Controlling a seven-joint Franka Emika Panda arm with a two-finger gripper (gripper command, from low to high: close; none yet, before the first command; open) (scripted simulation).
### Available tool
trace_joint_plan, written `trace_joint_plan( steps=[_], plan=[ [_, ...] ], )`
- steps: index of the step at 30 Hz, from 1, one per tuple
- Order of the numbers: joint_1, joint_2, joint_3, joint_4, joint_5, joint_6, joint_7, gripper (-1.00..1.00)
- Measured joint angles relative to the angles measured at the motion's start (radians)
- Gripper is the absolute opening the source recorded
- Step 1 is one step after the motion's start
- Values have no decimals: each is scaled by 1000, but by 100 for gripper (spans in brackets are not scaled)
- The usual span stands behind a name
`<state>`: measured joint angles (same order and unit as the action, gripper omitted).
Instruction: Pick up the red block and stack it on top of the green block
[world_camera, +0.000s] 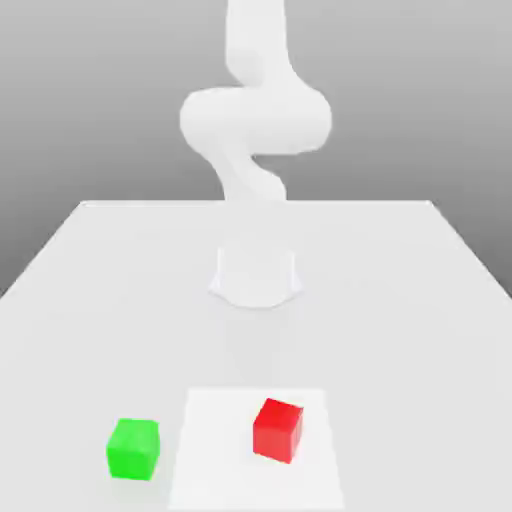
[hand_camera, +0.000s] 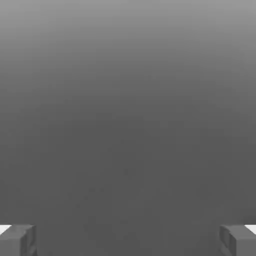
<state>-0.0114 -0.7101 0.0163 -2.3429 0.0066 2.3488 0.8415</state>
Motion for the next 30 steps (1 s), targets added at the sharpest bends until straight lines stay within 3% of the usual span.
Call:
trace_joint_plan(
  steps=[20,26,27,30],
  plan=[
    [-42,733,102,-347,-22,397,392,0],
    [-11,951,59,-336,-86,570,458,0],
    [-3,979,49,-332,-93,594,464,-100],
    [-3,979,49,-332,-94,595,464,-100]
  ],
)
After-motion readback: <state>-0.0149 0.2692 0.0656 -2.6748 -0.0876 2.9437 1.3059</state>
